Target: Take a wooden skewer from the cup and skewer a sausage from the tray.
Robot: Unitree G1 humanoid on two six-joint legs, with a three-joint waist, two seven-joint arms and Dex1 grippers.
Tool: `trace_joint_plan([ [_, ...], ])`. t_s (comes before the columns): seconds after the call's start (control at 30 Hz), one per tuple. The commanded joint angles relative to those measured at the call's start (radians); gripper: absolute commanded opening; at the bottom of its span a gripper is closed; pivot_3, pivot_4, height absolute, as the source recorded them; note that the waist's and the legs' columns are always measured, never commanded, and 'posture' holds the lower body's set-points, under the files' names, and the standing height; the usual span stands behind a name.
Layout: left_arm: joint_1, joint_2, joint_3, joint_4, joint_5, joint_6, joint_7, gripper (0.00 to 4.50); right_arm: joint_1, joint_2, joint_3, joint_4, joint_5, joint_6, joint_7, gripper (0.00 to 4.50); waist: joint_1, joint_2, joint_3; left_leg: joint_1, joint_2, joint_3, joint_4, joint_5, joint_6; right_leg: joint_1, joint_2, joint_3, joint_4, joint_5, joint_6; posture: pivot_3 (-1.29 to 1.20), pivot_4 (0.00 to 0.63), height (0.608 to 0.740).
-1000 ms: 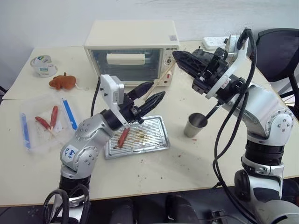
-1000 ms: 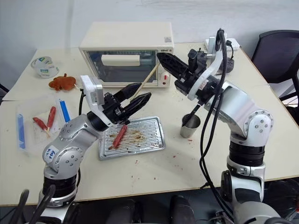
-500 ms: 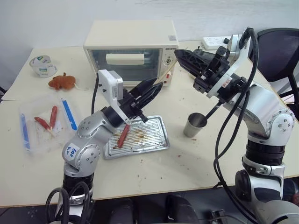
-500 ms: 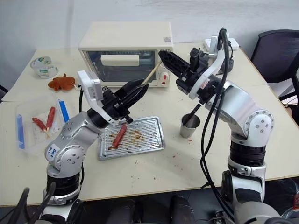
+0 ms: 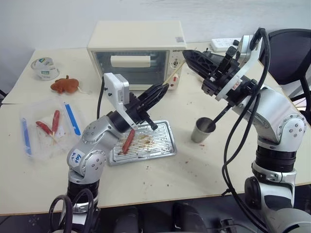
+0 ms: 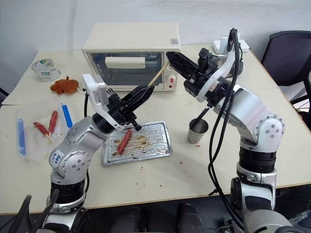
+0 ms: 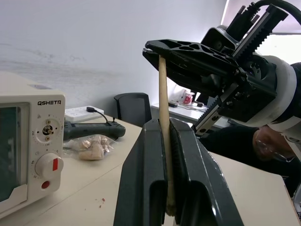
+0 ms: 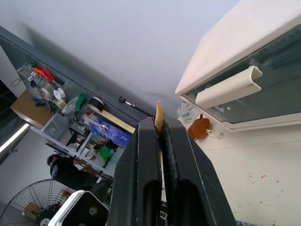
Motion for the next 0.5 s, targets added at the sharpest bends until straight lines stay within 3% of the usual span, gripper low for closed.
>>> trace_joint_plan([
  [0.03,-0.023,0.015,0.042,0.008,0.016,-0.028,0.010,0.01,-0.004,-0.012,-0.001,-0.045,0.023,-0.001,0.013,0.00,0.000,0.000,0.000,0.000,0.000,0.000,0.000,0.000,0.000,0.000,0.000,0.000,0.000,0.000,0.000,0.00,0.150,0.740],
  [0.2,-0.024,0.076,0.092,0.004,0.013,-0.016,0.017,0.01,-0.011,-0.064,0.023,-0.033,-0.015,0.048,0.071,0.00,0.000,0.000,0.000,0.000,0.000,0.000,0.000,0.000,0.000,0.000,0.000,0.000,0.000,0.000,0.000,0.00,0.150,0.740],
  [0.43,0.102,0.313,0.298,-0.066,-0.049,0.056,-0.032,0.00,-0.159,-0.169,0.129,0.081,-0.295,0.183,0.406,2.07,-0.024,0.001,0.001,-0.001,0.002,0.000,-0.002,0.000,0.000,-0.003,0.001,0.000,0.000,0.000,-0.001,0.00,0.150,0.740],
  [0.5,0.131,0.352,0.337,-0.077,-0.058,0.070,-0.038,0.00,-0.195,-0.179,0.157,0.112,-0.390,0.200,0.512,2.07,-0.023,0.001,0.001,-0.001,0.002,-0.001,-0.002,0.000,0.000,-0.002,0.001,-0.001,-0.001,-0.001,-0.001,0.00,0.150,0.740],
])
